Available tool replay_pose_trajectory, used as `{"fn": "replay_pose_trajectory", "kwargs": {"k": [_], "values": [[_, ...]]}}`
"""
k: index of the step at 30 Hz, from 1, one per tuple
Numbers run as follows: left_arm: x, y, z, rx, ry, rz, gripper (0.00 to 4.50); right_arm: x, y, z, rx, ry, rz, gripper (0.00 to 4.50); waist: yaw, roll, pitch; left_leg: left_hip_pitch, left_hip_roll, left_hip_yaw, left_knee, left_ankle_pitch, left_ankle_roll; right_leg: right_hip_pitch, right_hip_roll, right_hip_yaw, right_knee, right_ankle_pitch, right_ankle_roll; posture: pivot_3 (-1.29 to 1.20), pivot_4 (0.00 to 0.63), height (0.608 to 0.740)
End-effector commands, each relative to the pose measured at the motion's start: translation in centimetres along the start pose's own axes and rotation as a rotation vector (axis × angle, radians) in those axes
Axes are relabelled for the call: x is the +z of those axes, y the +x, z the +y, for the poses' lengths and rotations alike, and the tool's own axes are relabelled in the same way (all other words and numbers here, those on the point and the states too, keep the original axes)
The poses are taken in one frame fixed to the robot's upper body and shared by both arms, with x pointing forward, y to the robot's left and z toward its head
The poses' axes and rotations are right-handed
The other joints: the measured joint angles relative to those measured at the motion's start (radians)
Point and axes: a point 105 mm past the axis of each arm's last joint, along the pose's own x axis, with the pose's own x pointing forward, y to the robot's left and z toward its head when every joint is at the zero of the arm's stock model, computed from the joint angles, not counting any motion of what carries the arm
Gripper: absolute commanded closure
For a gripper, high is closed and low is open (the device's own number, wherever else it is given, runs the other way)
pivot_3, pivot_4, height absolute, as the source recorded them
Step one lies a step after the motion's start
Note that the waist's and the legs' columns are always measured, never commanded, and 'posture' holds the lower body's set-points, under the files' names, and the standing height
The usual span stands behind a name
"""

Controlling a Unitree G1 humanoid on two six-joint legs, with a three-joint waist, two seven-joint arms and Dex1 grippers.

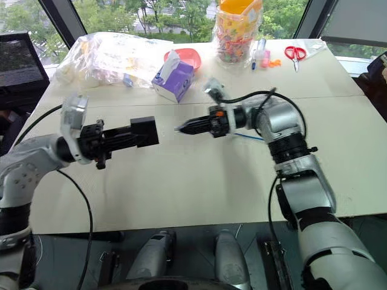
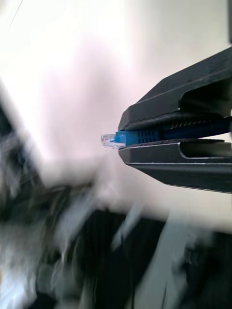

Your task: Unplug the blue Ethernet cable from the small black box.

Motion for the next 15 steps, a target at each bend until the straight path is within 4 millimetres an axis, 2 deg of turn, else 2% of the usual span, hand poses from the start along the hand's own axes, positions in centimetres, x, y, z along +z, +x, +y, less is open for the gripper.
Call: {"fn": "replay_pose_trajectory", "kwargs": {"k": [1,5,7,11,13,14,15], "values": [[1.2,-0.3,-1.0,-0.022,0.048,-0.023,4.03,1.4,-1.3,-1.2,-0.082,-0.068,-0.038,4.46,-0.003,0.000,0.000,0.000,0.000,0.000,0.000,0.000,0.000,0.000,0.000,0.000,0.000,0.000,0.000,0.00,0.150,0.726],[0.4,0.1,-0.5,0.006,0.071,-0.009,4.03,1.4,-1.3,-3.9,-0.270,-0.162,-0.070,4.46,-0.009,0.000,0.000,0.000,0.000,0.000,-0.001,0.000,0.000,0.000,0.000,0.000,0.001,0.000,0.000,0.00,0.150,0.726],[-0.5,1.1,0.3,0.040,0.109,0.001,4.03,1.0,-0.7,-5.8,-0.415,-0.225,-0.070,4.46,-0.010,0.000,0.000,0.001,0.000,0.000,-0.001,0.000,0.000,0.000,0.000,0.000,0.001,0.000,0.001,0.00,0.150,0.726],[-2.1,3.0,2.1,0.132,0.213,-0.001,4.03,0.0,0.1,-7.9,-0.578,-0.268,-0.044,4.46,-0.004,0.000,0.000,0.002,0.000,0.001,-0.001,0.000,0.000,0.001,0.000,0.001,0.001,0.001,0.002,0.00,0.150,0.726],[-3.0,4.5,4.0,0.251,0.360,-0.005,4.03,-0.6,0.3,-8.6,-0.649,-0.279,-0.033,3.64,0.004,-0.001,0.001,0.001,0.000,0.001,0.000,0.000,0.000,0.001,0.000,0.001,0.000,0.002,0.003,0.00,0.150,0.726],[-3.2,4.9,4.4,0.277,0.409,-0.006,4.03,-0.8,0.4,-8.8,-0.666,-0.282,-0.032,3.26,0.005,-0.001,0.001,0.001,-0.001,0.001,0.000,0.000,0.000,0.001,0.000,0.001,0.000,0.002,0.003,0.00,0.150,0.726],[-3.5,5.6,4.5,0.279,0.400,-0.035,4.03,-0.7,0.3,-9.1,-0.696,-0.288,-0.038,2.67,0.004,-0.001,0.001,0.001,-0.001,0.001,0.000,0.000,0.000,0.001,0.000,0.001,0.000,0.002,0.003,0.00,0.150,0.726]]}}
